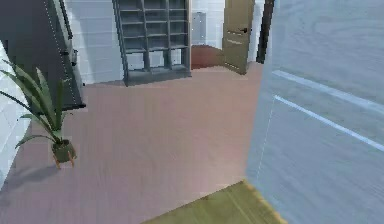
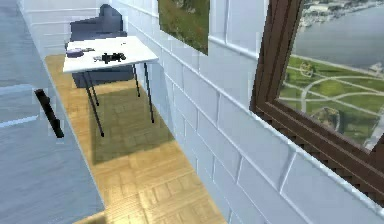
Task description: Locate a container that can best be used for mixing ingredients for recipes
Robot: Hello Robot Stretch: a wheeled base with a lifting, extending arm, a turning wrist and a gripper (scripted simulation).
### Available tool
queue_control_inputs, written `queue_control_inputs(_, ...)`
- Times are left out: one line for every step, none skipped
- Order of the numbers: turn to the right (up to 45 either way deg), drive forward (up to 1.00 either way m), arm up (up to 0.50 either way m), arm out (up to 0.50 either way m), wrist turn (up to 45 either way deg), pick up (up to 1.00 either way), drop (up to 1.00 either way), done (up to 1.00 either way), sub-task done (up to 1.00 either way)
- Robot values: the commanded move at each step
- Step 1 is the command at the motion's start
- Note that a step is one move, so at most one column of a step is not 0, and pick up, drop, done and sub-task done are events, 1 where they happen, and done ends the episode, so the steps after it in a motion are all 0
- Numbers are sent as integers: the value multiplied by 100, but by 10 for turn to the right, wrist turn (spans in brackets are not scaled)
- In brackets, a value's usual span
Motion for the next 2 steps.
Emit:
queue_control_inputs(-30,0,0,0,0,0,0,0,0)
queue_control_inputs(0,100,0,0,0,0,0,0,0)
